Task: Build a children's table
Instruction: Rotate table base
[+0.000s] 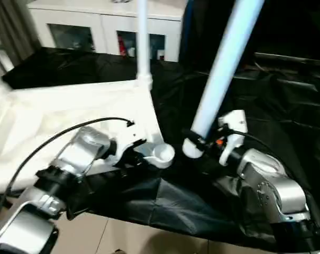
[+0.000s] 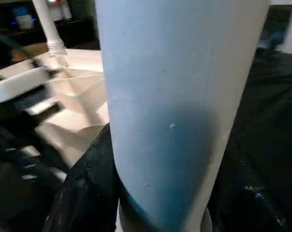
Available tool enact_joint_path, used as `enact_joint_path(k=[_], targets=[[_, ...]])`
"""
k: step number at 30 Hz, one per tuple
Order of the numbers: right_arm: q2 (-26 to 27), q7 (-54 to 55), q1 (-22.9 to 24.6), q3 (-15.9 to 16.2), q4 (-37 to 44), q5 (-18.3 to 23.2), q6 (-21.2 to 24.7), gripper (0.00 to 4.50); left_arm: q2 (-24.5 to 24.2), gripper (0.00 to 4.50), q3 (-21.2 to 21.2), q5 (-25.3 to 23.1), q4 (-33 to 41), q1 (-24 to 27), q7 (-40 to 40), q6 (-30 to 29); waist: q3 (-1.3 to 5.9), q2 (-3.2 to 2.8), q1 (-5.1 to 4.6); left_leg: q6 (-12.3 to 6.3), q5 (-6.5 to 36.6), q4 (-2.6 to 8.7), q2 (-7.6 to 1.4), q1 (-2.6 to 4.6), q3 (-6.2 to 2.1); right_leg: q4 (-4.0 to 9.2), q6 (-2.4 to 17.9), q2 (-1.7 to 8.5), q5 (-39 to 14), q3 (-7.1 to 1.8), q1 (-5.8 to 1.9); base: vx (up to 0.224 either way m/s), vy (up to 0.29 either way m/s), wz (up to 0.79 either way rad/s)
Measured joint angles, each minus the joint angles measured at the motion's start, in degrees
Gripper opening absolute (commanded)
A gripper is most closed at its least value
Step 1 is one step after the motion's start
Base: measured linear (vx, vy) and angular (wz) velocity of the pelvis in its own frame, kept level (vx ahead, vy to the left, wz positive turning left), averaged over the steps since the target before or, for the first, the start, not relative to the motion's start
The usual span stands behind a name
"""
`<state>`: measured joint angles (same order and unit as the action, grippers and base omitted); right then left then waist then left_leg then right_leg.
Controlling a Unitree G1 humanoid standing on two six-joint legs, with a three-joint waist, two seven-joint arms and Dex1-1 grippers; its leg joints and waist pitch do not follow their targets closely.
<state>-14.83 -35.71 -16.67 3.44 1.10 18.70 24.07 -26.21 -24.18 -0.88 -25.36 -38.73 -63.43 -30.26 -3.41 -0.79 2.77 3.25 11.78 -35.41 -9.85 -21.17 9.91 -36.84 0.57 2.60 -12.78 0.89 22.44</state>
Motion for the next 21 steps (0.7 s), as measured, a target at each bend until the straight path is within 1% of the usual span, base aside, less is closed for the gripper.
enact_joint_path(k=[3, 5, 9, 12, 14, 16, 17, 18, 21], targets=[[-0.3, -1.8, -1.4, 1.6, -0.2, 0.3, 0.8, 1.9, 0.5, 0.03, 0.0, -0.1, -0.4, -0.3, 0.6, -0.1, -0.09, -0.17, -0.64, 0.01, 0.0, 0.01, -0.06, 0.02, -0.01, -0.03, 0.0, -0.08, 0.0, 0.0, 0.01, 0.0, 0.0, 0.0], [0.2, -2.3, -2.8, 2.1, -1.2, 0.3, 0.8, 1.9, 1.2, 0.0, 0.3, -0.3, -1.3, -0.5, 1.4, 0.2, -0.09, -0.28, -0.73, 0.01, 0.0, 0.01, -0.08, 0.05, -0.03, -0.04, 0.0, -0.11, 0.0, 0.0, -0.01, 0.0, 0.0, 0.0], [3.1, -2.2, -7.3, 3.6, -4.6, -0.2, 0.1, 1.9, 5.0, 0.0, 0.9, -1.1, -4.4, -1.9, 5.2, 2.1, -0.17, -0.42, -0.48, 0.03, 0.0, 0.01, -0.06, 0.03, -0.02, -0.03, 0.1, -0.08, 0.1, 0.01, -0.02, 0.0, 0.0, 0.0], [4.1, -2.0, -8.9, 3.8, -6.0, -0.3, -0.5, 1.9, 5.8, 0.0, 0.9, -1.1, -4.9, -1.6, 6.5, 5.6, -0.18, -0.38, -0.19, 0.01, 0.0, 0.01, -0.06, -0.04, -0.02, 0.06, 0.1, -0.07, 0.1, 0.01, 0.0, 0.0, 0.0, 0.0], [4.4, -1.9, -9.1, 3.8, -6.8, -0.4, -0.6, 1.9, 5.8, 0.58, 1.6, -0.5, -4.7, -0.9, 6.6, 6.7, -0.19, -0.38, 0.03, -0.02, 0.0, 0.01, -0.06, -0.16, -0.02, 0.12, 0.1, -0.08, 0.1, 0.02, 0.08, 0.0, 0.0, 0.0], [4.5, -1.9, -9.3, 3.8, -7.3, -0.4, -0.7, 1.9, 5.6, 0.57, 3.1, 0.6, -3.9, -0.2, 6.6, 6.8, -0.19, -0.38, 0.17, -0.12, -0.1, 0.01, -0.06, -0.37, -0.02, 0.12, 0.1, -0.08, 0.1, 0.03, 0.3, 0.0, 0.0, 0.0], [4.6, -1.9, -9.7, 3.8, -8.1, -0.4, -0.8, 1.9, 5.2, 0.67, 3.3, 0.8, -3.3, -0.1, 6.4, 6.8, -0.19, -0.31, 0.16, -0.17, -0.1, 0.01, -0.06, -0.42, -0.01, 0.1, 0.1, -0.08, 0.1, 0.03, 0.36, 0.0, 0.0, 0.0], [4.6, -2.0, -10.0, 3.8, -8.7, -0.4, -0.9, 1.9, 5.0, 0.67, 3.6, 1.1, -2.6, 0.2, 6.4, 6.8, -0.19, -0.26, 0.23, -0.34, -0.2, 0.0, -0.07, -0.47, -0.01, 0.08, 0.1, -0.08, 0.1, 0.05, 0.42, 0.0, 0.0, 0.0], [5.1, -2.3, -10.4, 3.8, -9.6, -0.4, -1.8, 1.9, 4.8, 0.74, 5.4, 1.8, -0.9, 1.9, 6.8, 6.3, -0.19, -0.23, 0.19, -0.4, -0.2, 0.01, -0.09, -0.49, -0.01, 0.07, 0.1, -0.08, 0.1, 0.07, 0.45, 0.0, 0.0, 0.0]])
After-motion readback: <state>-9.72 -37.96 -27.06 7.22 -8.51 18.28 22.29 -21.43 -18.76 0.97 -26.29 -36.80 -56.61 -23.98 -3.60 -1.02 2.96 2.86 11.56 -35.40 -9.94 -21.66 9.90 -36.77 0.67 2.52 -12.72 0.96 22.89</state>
